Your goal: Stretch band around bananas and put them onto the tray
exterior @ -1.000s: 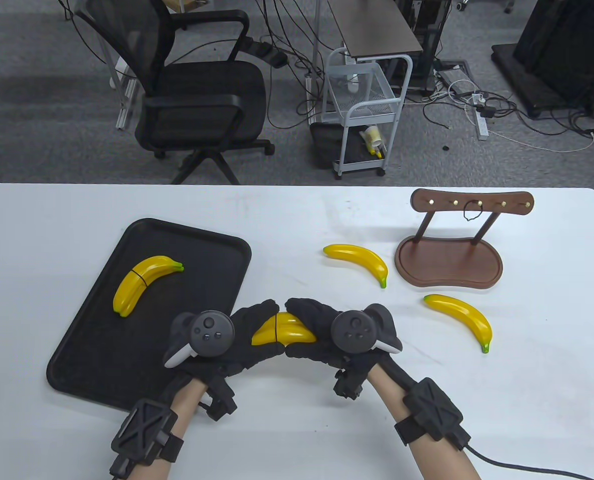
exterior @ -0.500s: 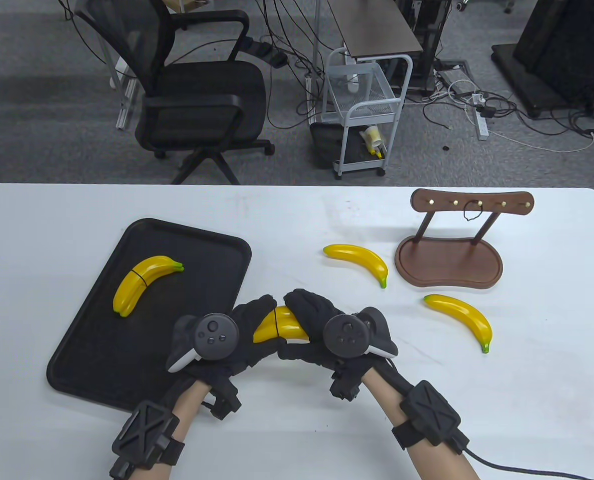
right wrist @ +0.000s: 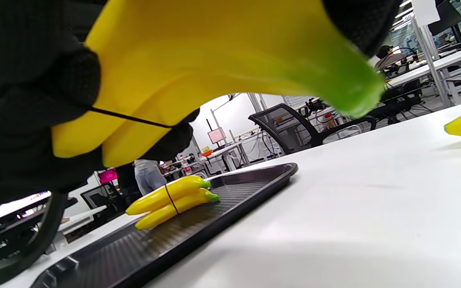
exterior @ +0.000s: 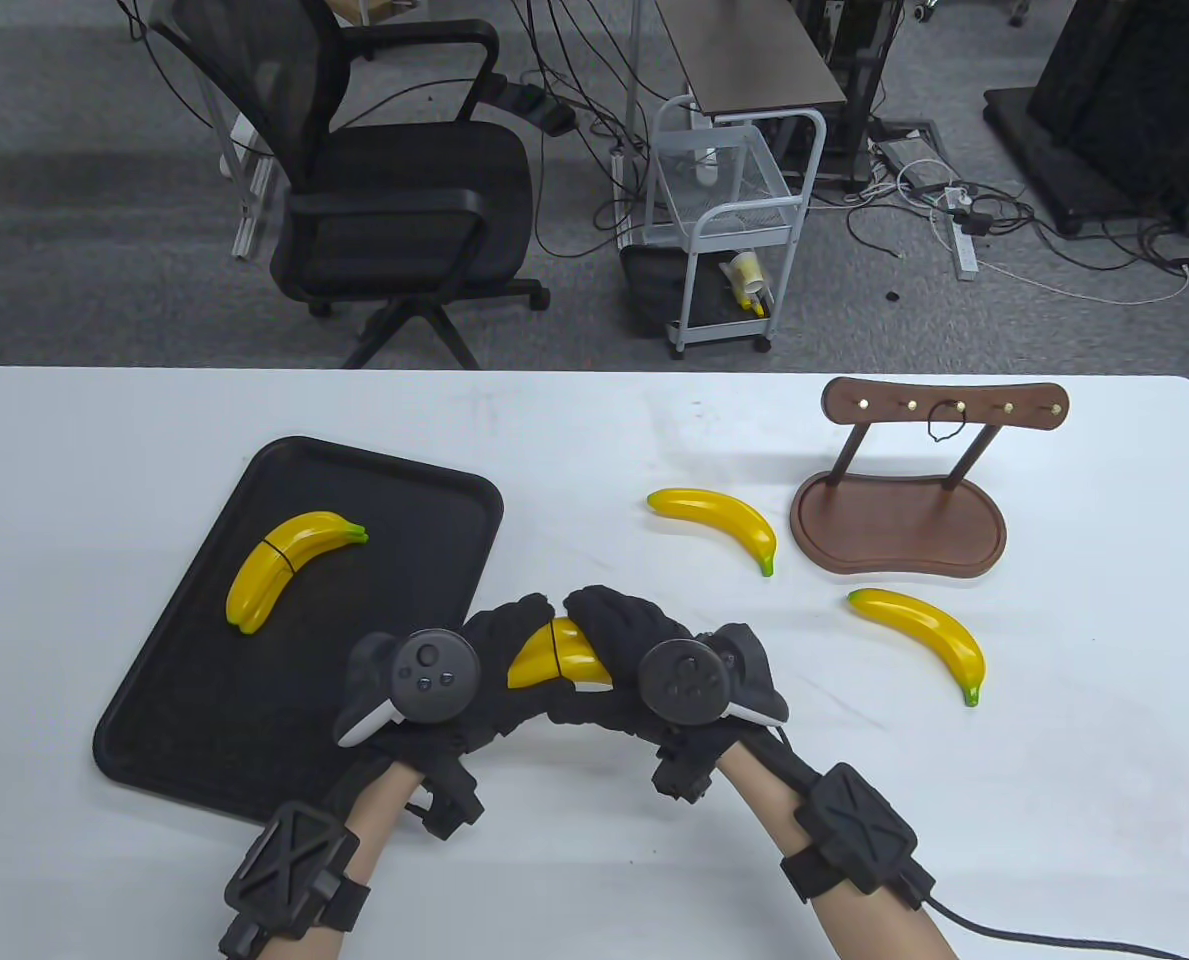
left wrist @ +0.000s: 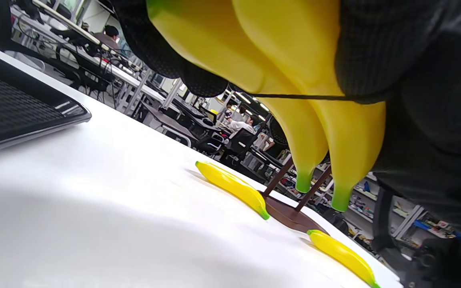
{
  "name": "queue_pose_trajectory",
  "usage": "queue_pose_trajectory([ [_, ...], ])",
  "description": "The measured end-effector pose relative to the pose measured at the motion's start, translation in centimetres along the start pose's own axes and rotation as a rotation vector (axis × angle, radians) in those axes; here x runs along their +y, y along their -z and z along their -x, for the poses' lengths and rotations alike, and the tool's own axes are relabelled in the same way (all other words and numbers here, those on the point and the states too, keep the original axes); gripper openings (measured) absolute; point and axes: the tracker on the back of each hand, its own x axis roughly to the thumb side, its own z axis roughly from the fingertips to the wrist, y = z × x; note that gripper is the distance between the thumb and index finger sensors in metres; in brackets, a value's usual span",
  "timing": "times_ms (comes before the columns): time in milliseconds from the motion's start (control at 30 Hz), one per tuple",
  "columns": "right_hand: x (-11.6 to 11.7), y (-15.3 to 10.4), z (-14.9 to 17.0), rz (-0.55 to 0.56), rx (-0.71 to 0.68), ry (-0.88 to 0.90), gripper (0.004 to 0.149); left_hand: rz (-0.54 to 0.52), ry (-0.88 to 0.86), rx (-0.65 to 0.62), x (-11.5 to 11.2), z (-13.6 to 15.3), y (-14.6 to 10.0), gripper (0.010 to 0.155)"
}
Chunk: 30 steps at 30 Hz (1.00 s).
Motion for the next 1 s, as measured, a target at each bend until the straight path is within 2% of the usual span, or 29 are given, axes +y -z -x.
queue_pose_trajectory([
  [267, -0.1, -0.1, 1.1, -0.024, -0.012, 0.078, 0.084, 0.019, -0.001, -0.013, 0.0, 0.2, 0.0, 0.086],
  [533, 0.2, -0.1, 1.3, -0.024, 0.0, 0.086, 0.084, 0.018, -0.034, 0.015, 0.1, 0.7, 0.1, 0.085],
  [800, -0.4, -0.2, 0.4, 0.047, -0.042, -0.045, 0.083, 0.022, -0.167, 0.063, 0.3, 1.3, 0.1, 0.085],
  [1000, -0.7, -0.3, 0.1, 0.099, -0.058, -0.1, 0.08, 0.074, -0.332, 0.107, 0.0, 2.1, 0.3, 0.084],
])
